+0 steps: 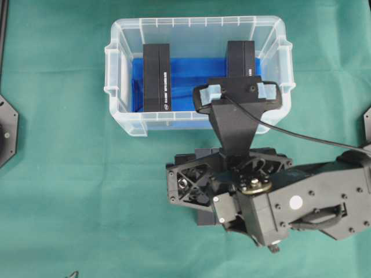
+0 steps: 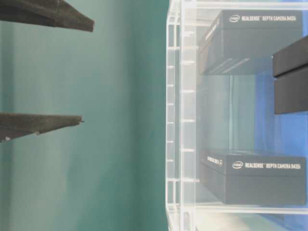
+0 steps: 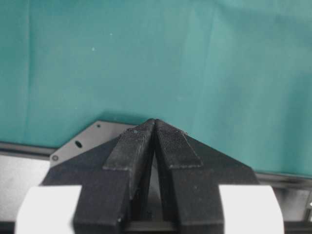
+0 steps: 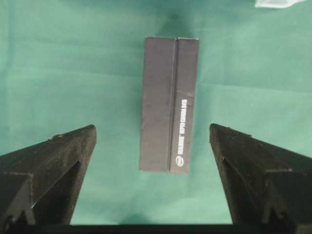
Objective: Take the box out of the case with the right arm.
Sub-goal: 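Carry the box toward the front and lower it onto the tablecloth, then open the right gripper, release the box, and retract to the right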
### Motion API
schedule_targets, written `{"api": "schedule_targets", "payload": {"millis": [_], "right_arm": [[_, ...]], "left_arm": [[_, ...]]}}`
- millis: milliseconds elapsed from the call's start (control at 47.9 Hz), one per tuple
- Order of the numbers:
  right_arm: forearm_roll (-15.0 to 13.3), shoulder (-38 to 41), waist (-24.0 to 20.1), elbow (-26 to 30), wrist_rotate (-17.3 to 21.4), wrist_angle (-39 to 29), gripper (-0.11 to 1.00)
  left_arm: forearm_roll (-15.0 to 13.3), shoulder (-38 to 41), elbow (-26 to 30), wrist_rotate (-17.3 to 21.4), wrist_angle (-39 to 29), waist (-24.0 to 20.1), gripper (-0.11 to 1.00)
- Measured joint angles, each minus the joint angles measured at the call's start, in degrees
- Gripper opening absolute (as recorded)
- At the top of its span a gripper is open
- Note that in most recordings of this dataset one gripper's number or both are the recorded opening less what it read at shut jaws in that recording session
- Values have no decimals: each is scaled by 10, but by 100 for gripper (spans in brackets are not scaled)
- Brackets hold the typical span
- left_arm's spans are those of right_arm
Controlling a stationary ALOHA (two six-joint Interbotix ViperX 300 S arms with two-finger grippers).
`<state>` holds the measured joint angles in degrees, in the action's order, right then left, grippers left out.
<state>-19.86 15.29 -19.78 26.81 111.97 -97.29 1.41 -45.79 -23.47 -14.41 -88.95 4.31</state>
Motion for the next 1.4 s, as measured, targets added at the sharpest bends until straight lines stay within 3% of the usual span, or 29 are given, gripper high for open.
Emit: {"api": "schedule_targets", "payload": {"millis": [334,564,898,1148,1399], "right_arm": [[4,0,-1,-3,-1,-44,93],[13,-35,-13,-52,1,-83,93],[22,-158,-19,-227,18,-9,93],[34,-270,-36,-355,46,5,93],[34,-346,-47,-426,53,11,93]], "left_arm": [[0,0,1,0,0,1,0],[0,0,0,0,-1,1,0],[0,2,1,0,-1,1,0],[0,0,0,2,-1,0,0],[0,-2,0,3,-1,0,0]]}}
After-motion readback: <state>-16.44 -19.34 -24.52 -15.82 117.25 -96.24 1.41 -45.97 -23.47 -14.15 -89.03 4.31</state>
